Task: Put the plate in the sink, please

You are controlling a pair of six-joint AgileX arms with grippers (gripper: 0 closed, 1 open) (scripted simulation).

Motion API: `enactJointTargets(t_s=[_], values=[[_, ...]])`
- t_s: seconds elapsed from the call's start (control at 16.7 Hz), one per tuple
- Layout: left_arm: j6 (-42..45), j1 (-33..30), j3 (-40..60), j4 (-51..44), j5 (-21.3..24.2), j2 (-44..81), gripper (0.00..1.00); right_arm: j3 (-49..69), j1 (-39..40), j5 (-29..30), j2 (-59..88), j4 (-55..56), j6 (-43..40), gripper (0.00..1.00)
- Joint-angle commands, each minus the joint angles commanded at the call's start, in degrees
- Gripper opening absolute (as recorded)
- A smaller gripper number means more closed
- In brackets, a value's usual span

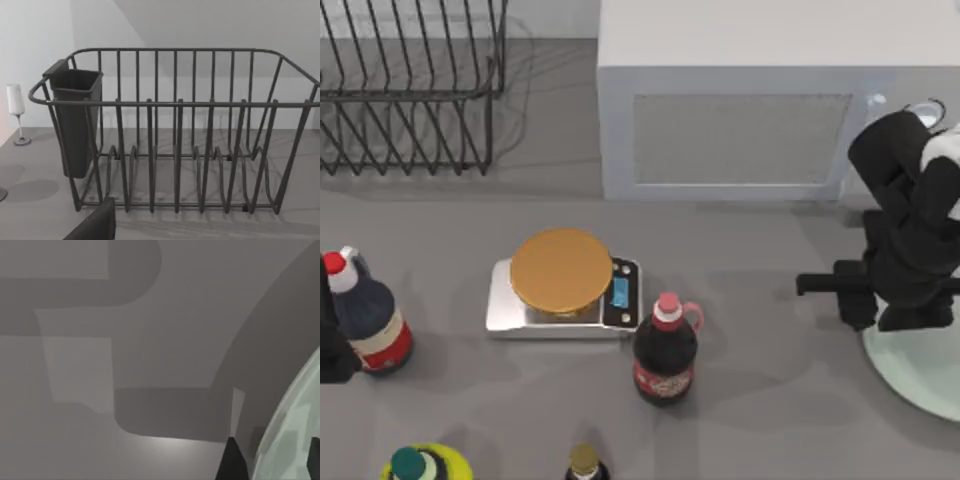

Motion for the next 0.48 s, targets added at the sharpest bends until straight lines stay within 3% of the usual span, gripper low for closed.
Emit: enactJointTargets(t_s=[0.24, 0.48], values=[[0.0, 0.0, 0.0, 0.0, 0.0, 0.0, 1.0, 2.8, -1.7, -0.1, -0.3, -4.0, -1.3, 0.0], [0.0, 0.0, 0.0, 0.0, 0.0, 0.0, 1.0, 12.8, -4.1, -0.4, -0.6, -17.4, -3.7, 0.0]])
